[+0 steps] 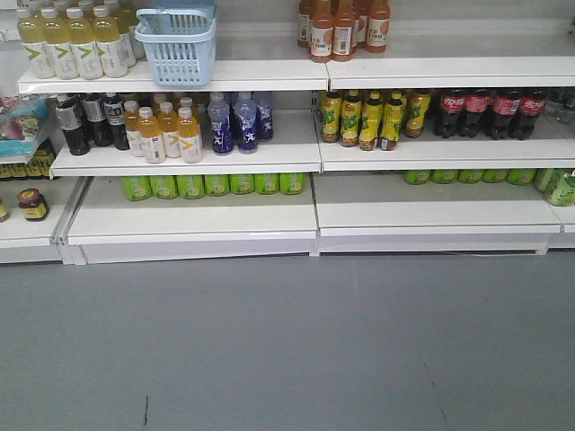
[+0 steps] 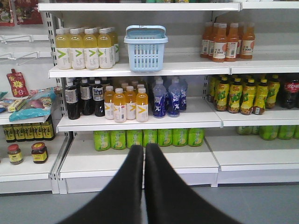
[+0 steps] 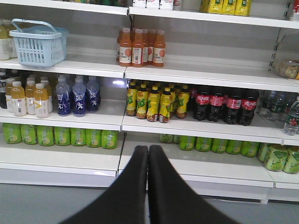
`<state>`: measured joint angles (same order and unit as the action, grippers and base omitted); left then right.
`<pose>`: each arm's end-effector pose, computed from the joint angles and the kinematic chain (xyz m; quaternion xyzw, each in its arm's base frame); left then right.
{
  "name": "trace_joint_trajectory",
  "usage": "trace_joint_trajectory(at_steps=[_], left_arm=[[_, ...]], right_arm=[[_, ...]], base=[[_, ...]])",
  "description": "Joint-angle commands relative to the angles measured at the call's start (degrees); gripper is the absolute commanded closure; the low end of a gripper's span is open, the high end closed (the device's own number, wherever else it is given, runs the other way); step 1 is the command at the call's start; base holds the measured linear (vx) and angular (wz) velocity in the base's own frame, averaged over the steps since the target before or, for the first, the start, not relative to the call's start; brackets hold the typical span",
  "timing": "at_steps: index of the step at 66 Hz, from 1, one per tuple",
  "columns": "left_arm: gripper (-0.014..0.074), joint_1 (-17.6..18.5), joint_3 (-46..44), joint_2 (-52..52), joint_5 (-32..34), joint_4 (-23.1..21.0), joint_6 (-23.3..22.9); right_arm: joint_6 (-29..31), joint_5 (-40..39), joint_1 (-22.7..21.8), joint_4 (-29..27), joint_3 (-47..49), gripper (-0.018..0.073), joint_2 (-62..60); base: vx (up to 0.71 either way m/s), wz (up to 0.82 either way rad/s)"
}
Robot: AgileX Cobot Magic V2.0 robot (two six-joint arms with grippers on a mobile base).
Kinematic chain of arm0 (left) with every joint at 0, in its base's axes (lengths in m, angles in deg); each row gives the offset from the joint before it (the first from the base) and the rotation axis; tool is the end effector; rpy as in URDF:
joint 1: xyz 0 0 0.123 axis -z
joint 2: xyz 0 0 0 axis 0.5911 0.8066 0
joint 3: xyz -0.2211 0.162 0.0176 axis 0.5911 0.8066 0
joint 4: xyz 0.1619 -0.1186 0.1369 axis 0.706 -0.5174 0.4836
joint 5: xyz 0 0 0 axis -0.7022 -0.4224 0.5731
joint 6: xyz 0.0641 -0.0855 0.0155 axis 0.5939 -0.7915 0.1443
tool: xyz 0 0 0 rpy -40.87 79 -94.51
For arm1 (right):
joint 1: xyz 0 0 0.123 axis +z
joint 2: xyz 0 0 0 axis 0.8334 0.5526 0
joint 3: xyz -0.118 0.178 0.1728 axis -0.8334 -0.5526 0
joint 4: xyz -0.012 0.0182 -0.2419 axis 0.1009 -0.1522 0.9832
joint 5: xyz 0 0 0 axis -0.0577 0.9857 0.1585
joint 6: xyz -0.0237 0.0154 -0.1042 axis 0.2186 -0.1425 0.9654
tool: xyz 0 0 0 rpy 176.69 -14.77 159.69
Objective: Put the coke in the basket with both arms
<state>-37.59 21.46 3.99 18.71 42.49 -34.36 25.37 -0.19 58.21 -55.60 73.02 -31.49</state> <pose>0.0755 0.0022 0.1897 -0.0394 0.7294 -0.0183 0.6828 0.0751 0.0014 0.1932 -0.0388 0.7222 -0.0223 0.6902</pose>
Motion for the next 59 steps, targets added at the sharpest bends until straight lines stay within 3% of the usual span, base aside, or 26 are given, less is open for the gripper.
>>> trace_joint_trajectory(at_steps=[1,59], left_arm=[[0.0603,0.3,-0.1,-1.1,4.0,-0.2,-0.5],[0.0603,0.4,0.0,-1.1,4.0,-0.2,-0.5]], right_arm=[[0.6,-4.3,0.1,0.3,-0.6,0.0568,-1.0],[0.6,-4.3,0.1,0.3,-0.6,0.0568,-1.0]], base=[[0.00,0.00],[0.05,-0.01]])
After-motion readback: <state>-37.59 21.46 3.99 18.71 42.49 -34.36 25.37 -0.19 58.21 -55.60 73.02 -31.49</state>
